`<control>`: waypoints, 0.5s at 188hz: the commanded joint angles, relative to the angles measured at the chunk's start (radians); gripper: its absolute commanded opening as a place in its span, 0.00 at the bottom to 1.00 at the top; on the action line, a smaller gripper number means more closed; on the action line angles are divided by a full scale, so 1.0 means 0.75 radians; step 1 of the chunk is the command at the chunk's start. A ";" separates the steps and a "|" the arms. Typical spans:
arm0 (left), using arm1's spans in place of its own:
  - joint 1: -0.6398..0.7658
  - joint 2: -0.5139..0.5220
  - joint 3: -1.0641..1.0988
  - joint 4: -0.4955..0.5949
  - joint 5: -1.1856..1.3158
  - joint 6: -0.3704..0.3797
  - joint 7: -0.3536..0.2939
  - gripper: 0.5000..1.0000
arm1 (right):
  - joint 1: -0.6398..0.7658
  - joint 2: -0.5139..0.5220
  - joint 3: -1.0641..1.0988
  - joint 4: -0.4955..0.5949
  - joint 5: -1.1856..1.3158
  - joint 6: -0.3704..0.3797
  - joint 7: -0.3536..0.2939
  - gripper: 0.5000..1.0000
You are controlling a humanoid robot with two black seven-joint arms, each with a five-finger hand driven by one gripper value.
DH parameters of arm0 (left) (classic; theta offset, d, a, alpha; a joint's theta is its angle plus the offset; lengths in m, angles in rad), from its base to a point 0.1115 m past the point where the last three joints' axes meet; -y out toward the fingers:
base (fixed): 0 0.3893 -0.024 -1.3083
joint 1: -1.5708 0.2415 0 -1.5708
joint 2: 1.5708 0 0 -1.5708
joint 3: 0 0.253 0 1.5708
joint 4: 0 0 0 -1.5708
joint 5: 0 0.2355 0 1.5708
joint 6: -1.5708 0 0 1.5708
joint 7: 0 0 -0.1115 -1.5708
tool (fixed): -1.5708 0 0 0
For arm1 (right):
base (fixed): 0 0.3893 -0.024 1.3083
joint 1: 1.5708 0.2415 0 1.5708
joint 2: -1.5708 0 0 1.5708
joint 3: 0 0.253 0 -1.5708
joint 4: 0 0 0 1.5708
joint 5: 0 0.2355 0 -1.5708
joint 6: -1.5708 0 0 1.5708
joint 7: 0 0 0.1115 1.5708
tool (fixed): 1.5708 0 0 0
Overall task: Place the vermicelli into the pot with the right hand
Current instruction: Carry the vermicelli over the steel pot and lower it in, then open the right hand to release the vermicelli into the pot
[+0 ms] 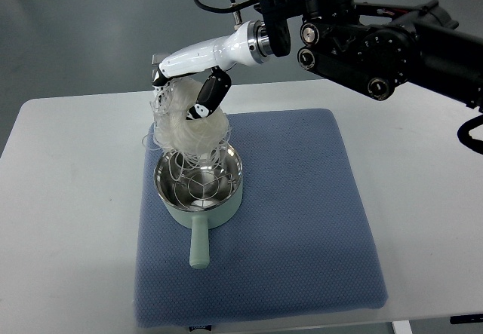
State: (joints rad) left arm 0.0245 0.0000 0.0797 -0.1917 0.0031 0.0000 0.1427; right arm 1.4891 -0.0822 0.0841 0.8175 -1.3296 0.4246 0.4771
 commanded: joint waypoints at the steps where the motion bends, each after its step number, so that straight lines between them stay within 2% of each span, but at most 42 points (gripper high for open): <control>1: 0.000 0.000 0.000 0.000 0.000 0.000 0.000 1.00 | -0.038 0.038 -0.010 -0.012 -0.011 -0.006 -0.006 0.00; 65: 0.000 0.000 0.000 0.000 0.000 0.000 0.000 1.00 | -0.177 0.046 -0.006 -0.082 0.000 -0.016 -0.016 0.00; 67: 0.000 0.000 0.000 0.000 0.000 0.000 0.000 1.00 | -0.179 0.046 -0.006 -0.082 0.002 -0.016 -0.016 0.03; 68: 0.000 0.000 0.000 0.000 0.000 0.000 0.000 1.00 | -0.182 0.046 -0.004 -0.082 0.004 -0.016 -0.016 0.10; 69: 0.000 0.000 0.000 0.000 0.000 0.000 0.000 1.00 | -0.182 0.046 -0.004 -0.082 0.004 -0.016 -0.016 0.10; 70: 0.000 0.000 0.000 0.000 0.000 0.000 0.000 1.00 | -0.186 0.046 -0.002 -0.082 0.004 -0.018 -0.016 0.16; 71: 0.000 0.000 0.000 0.000 0.000 0.000 0.000 1.00 | -0.186 0.046 -0.002 -0.082 0.004 -0.018 -0.016 0.16; 72: 0.000 0.000 0.000 0.000 0.000 0.000 0.000 1.00 | -0.188 0.046 0.000 -0.082 0.006 -0.018 -0.016 0.22; 73: 0.000 0.000 0.000 0.000 0.000 0.000 0.000 1.00 | -0.188 0.046 0.000 -0.082 0.006 -0.018 -0.016 0.22; 80: 0.000 0.000 0.000 0.000 0.000 0.000 0.000 1.00 | -0.198 0.046 0.004 -0.082 0.006 -0.020 -0.016 0.40; 88: 0.000 0.000 0.000 0.000 0.000 0.000 0.000 1.00 | -0.204 0.048 0.004 -0.082 0.008 -0.026 -0.016 0.51; 94: 0.000 0.000 0.000 0.000 0.000 0.000 0.000 1.00 | -0.204 0.054 0.004 -0.082 0.008 -0.028 -0.016 0.53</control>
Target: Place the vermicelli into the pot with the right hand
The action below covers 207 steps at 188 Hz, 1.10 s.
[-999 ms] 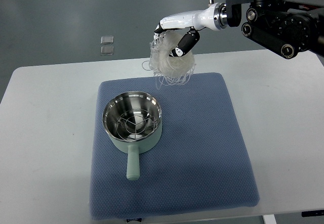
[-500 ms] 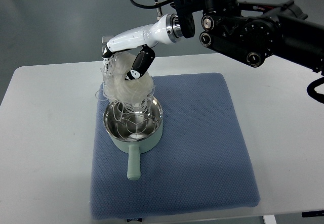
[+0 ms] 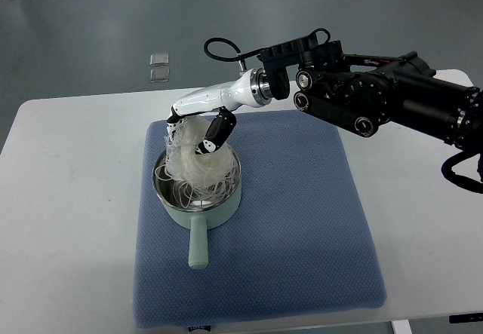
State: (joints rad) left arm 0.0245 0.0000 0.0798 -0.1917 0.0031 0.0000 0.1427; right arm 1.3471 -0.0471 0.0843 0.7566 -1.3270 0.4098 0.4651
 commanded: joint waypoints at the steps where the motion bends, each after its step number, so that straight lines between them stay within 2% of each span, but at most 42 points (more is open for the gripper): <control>1: 0.000 0.000 0.000 0.000 0.000 0.000 0.000 1.00 | -0.015 0.008 0.004 0.000 0.004 -0.008 0.000 0.53; 27: 0.000 0.000 0.000 0.000 0.000 0.000 0.000 1.00 | -0.017 0.018 0.004 0.000 0.006 -0.010 0.000 0.71; 48: 0.000 0.000 0.000 0.000 0.000 0.000 0.000 1.00 | -0.021 0.026 0.004 -0.003 0.004 -0.008 0.000 0.72; 59: 0.000 0.000 0.000 0.000 0.000 0.000 0.000 1.00 | -0.023 0.026 0.004 -0.003 0.004 -0.008 0.002 0.81; 99: 0.000 0.000 0.000 0.000 0.000 0.000 0.000 1.00 | -0.013 0.003 0.010 -0.003 0.012 0.010 0.002 0.82; 132: 0.000 0.000 0.000 0.000 0.000 0.000 0.000 1.00 | 0.000 -0.042 0.043 -0.011 0.188 0.102 -0.006 0.82; 146: 0.000 0.000 0.000 0.000 0.000 0.000 0.000 1.00 | -0.006 -0.066 0.078 -0.027 0.303 0.147 -0.058 0.83; 182: 0.000 0.000 0.000 0.000 0.000 0.000 0.000 1.00 | -0.078 -0.148 0.129 -0.099 0.687 0.192 -0.268 0.83; 207: 0.000 0.000 0.000 0.000 0.000 0.000 0.000 1.00 | -0.150 -0.197 0.129 -0.125 0.939 0.182 -0.309 0.83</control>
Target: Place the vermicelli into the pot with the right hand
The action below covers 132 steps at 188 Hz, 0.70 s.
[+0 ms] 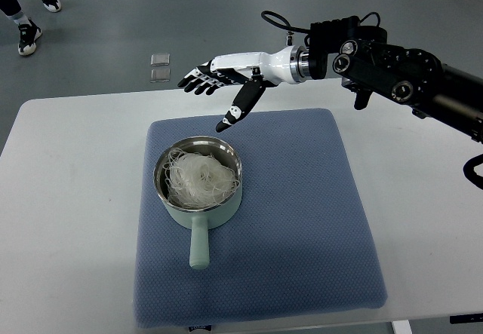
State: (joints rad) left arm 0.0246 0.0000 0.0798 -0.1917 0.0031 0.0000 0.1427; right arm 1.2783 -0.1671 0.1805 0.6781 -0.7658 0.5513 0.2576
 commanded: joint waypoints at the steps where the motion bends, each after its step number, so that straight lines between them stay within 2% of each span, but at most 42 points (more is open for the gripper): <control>1: 0.000 0.000 0.000 0.000 0.000 0.000 0.000 1.00 | -0.066 -0.041 0.001 -0.023 0.207 -0.011 -0.033 0.83; 38: 0.000 0.000 0.000 0.000 0.000 0.000 0.000 1.00 | -0.232 -0.084 0.101 -0.078 0.485 -0.064 -0.035 0.83; 80: 0.000 0.000 0.000 0.000 0.000 0.000 0.000 1.00 | -0.397 -0.090 0.285 -0.162 0.696 -0.062 -0.045 0.83; 113: 0.000 0.000 0.000 0.000 0.000 0.000 0.000 1.00 | -0.504 -0.074 0.357 -0.201 1.011 -0.064 -0.200 0.83; 132: 0.000 0.000 0.000 0.000 0.000 0.000 0.000 1.00 | -0.524 -0.070 0.357 -0.205 1.154 -0.078 -0.225 0.83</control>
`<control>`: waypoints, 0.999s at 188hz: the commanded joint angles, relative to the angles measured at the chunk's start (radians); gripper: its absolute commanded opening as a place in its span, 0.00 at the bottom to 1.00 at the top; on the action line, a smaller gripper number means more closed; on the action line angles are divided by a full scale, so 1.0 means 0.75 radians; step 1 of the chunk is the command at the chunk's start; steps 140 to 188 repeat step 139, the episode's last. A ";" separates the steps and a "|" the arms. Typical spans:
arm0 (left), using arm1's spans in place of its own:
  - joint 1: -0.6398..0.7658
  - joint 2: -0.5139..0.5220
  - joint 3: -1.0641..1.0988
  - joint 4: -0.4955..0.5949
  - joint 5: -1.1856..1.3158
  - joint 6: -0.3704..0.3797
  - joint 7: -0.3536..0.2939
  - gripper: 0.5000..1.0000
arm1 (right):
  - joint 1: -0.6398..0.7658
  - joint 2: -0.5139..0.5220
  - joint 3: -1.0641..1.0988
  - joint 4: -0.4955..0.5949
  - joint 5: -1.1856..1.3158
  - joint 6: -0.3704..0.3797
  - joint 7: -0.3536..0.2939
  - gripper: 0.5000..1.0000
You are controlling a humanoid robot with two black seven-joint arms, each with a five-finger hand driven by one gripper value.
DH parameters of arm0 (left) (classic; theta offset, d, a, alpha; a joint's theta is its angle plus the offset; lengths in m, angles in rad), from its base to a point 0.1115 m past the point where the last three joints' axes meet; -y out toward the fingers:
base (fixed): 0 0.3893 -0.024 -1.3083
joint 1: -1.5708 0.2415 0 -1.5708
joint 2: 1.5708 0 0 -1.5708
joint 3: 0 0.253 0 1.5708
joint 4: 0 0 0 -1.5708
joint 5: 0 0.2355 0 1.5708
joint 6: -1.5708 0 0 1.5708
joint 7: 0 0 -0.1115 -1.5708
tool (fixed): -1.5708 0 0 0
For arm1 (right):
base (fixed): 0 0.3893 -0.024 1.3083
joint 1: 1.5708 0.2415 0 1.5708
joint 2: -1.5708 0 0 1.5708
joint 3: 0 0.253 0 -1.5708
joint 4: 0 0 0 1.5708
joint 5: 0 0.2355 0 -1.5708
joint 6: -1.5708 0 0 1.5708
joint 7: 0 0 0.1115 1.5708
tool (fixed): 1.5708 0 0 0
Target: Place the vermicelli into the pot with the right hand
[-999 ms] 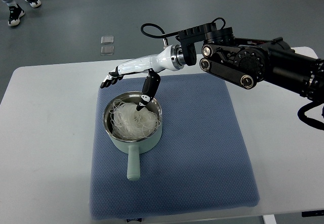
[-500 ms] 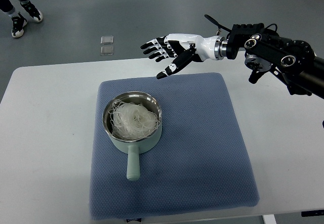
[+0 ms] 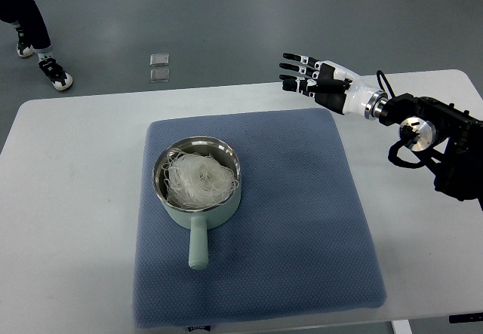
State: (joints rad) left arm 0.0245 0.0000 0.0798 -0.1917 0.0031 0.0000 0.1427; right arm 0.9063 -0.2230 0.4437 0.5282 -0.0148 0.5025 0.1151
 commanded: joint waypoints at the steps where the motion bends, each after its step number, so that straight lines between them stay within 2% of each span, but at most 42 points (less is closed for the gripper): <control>1: 0.000 0.000 0.000 0.000 0.000 0.000 0.000 1.00 | -0.028 0.005 0.006 -0.005 0.153 -0.014 -0.035 0.83; 52: 0.000 0.000 0.000 0.000 0.000 0.000 0.000 1.00 | -0.028 0.011 0.018 -0.005 0.239 -0.126 -0.016 0.84; 188: 0.000 0.000 0.000 0.000 0.000 0.000 0.000 1.00 | -0.032 0.009 0.028 -0.003 0.212 -0.116 -0.021 0.85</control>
